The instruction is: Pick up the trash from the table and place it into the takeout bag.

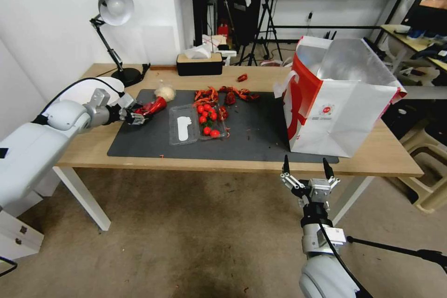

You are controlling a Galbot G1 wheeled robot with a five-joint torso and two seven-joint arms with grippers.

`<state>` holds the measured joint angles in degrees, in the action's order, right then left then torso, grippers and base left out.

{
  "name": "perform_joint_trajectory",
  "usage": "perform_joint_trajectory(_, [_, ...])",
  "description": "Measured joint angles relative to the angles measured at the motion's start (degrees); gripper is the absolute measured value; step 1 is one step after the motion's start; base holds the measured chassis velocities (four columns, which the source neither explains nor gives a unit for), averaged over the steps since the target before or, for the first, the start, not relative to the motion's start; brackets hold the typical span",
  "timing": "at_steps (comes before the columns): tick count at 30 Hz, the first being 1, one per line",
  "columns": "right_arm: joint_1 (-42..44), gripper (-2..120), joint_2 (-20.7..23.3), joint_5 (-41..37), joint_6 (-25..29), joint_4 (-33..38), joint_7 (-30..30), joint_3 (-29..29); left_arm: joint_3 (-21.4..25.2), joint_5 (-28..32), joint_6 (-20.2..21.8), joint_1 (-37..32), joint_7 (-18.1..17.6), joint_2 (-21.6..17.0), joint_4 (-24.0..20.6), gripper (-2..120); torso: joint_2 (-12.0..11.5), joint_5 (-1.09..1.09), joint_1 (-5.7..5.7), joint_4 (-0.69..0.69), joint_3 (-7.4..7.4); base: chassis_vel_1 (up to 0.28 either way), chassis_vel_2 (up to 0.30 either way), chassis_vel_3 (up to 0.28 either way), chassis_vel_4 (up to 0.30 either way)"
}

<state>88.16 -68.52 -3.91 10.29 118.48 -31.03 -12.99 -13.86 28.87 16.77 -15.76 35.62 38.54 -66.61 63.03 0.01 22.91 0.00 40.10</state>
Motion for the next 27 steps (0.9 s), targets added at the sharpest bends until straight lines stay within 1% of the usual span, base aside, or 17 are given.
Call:
perform_joint_trajectory(3, [-0.02, 100, -0.03, 0.0, 0.01, -0.08, -0.01, 0.01, 0.38, -0.64, -0.48, -0.39, 0.12, -0.08, 0.04, 38, 0.0, 0.01, 0.0, 0.01, -0.01, 0.0, 0.0, 0.0, 0.0])
perform_joint_trajectory(8, [-0.07, 100, -0.06, 0.0, 0.02, -0.12, -0.01, 0.02, 0.74, -0.8, -1.07, -0.63, 0.21, -0.08, 0.05, 37, 0.0, 0.0, 0.0, 0.01, -0.01, 0.0, 0.0, 0.0, 0.0])
perform_joint_trajectory(11, [-0.14, 100, -0.09, 0.0, 0.02, -0.16, -0.01, 0.02, 1.5, -0.76, -2.33, -0.82, 0.42, 0.13, -0.37, 35, 0.0, -0.05, 0.0, 0.01, 0.02, 0.0, 0.0, 0.0, 0.0])
perform_joint_trajectory(12, [-0.17, 100, -0.1, 0.0, 0.02, -0.2, -0.01, 0.02, 2.08, -0.2, -3.16, -0.71, 0.41, 0.36, -0.91, 33, 0.0, -0.04, 0.01, 0.0, 0.01, 0.0, 0.0, 0.0, 0.0])
perform_joint_trajectory(14, [-0.17, 100, -0.1, 0.0, 0.02, -0.22, -0.01, 0.02, 2.32, 0.28, -3.53, -0.44, 0.33, 0.53, -1.27, 32, 0.0, -0.03, 0.0, 0.01, 0.01, 0.0, 0.0, 0.0, 0.0])
perform_joint_trajectory(18, [-0.18, 100, -0.1, 0.0, 0.03, -0.23, -0.02, 0.02, 2.29, 3.61, -4.63, 2.15, -0.33, 1.51, -3.1, 32, 0.0, -0.01, 0.0, -0.01, 0.01, 0.0, 0.0, 0.0, 0.0])
perform_joint_trajectory(20, [-0.17, 100, -0.1, 0.01, 0.02, -0.23, -0.02, 0.02, 0.77, 6.19, -4.92, 4.92, -0.93, 2.45, -4.32, 32, 0.0, -0.01, 0.0, 0.0, 0.01, 0.0, 0.0, 0.0, 0.0])
perform_joint_trajectory(21, [-0.17, 100, -0.1, 0.01, 0.02, -0.23, -0.02, 0.02, 0.77, 6.19, -4.92, 4.92, -0.93, 2.45, -4.32, 32, 0.0, -0.01, 0.0, 0.0, 0.01, 0.0, 0.0, 0.0, 0.0])
perform_joint_trajectory(22, [-0.15, 100, -0.11, 0.02, 0.02, -0.23, -0.03, 0.01, -0.29, 7.52, -5.06, 6.43, -1.13, 3.01, -4.74, 32, 0.0, 0.0, 0.0, 0.0, 0.01, 0.0, 0.0, 0.0, 0.0])
perform_joint_trajectory(24, [-0.09, 100, -0.13, 0.03, 0.02, -0.19, -0.05, -0.03, -3.77, 10.5, -5.42, 10.14, -1.56, 4.58, -5.4, 32, 0.0, 0.01, 0.0, 0.0, 0.01, 0.0, 0.0, 0.0, 0.0])
perform_joint_trajectory(25, [-0.09, 100, -0.13, 0.03, 0.02, -0.19, -0.05, -0.03, -3.77, 10.5, -5.42, 10.14, -1.56, 4.58, -5.4, 32, 0.0, 0.01, 0.0, 0.0, 0.01, 0.0, 0.0, 0.0, 0.0])
perform_joint_trajectory(27, [0.03, 100, -0.15, 0.04, 0.02, -0.07, -0.07, -0.14, -7.76, 13.04, -5.57, 13.89, -2.04, 6.35, -5.73, 32, -0.01, 0.0, 0.01, -0.01, 0.02, 0.0, 0.0, 0.0, 0.0])
